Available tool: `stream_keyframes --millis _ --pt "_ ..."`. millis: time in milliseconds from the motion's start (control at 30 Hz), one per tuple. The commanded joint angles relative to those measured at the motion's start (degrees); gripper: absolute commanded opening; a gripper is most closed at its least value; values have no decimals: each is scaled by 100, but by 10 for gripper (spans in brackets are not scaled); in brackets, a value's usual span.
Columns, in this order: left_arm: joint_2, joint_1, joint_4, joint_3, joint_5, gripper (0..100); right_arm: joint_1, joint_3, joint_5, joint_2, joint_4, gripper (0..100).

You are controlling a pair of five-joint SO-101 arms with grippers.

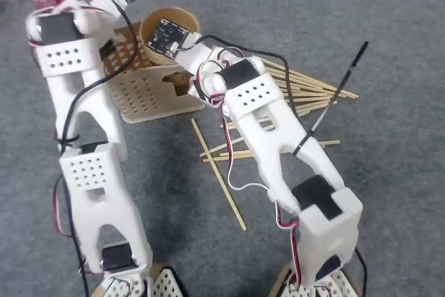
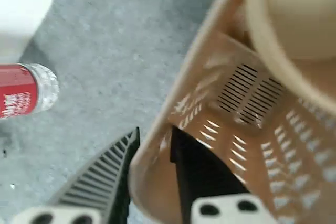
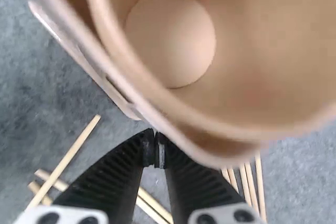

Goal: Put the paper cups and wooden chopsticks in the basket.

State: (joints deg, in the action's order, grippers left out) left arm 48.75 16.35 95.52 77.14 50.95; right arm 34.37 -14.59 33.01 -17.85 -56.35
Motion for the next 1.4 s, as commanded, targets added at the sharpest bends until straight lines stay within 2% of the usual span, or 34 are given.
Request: stream_keyframes --millis 0,133,267,600,833,1100,1367 --pt "-255 -123 448 189 44 10 -119 -53 35 -75 532 7" --pt "-580 -70 519 119 35 10 -286 -53 35 -330 1051 7" --pt "-1116 -70 519 -558 35 9 -356 -62 35 -523 1490 7" --pt "-3314 -941 519 -3275 35 9 -330 -62 35 -954 2123 7" --pt "-4141 -1398 519 -4110 26 9 -163 -88 35 -954 2079 7" --pt "-4176 -809 519 -4066 35 10 -154 -440 35 -910 1604 7" --pt "-4132 -97 448 -4092 211 12 -145 -484 44 -268 1059 7"
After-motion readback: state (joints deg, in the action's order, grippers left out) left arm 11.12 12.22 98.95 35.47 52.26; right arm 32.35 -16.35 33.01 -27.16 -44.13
